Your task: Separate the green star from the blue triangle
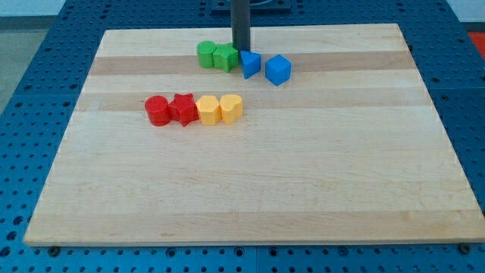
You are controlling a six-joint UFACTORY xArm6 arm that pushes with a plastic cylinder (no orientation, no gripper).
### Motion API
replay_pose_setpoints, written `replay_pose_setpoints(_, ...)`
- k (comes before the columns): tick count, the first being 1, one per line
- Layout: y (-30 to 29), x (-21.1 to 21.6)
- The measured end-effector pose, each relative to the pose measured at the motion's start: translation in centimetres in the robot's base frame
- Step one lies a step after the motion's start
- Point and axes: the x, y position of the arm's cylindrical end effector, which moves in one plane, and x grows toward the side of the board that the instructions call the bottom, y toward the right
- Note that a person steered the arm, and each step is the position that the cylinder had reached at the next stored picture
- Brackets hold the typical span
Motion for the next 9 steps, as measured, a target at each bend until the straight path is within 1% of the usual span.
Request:
replay_pose_setpoints(1,-2.0,0.1)
replay_pose_setpoints(2,-2.8,1.2)
replay_pose_setpoints(4,-3.1,3.5)
replay_pose_setpoints(6,-2.4,3.9)
replay_pose_setpoints(9,1.1,3.9)
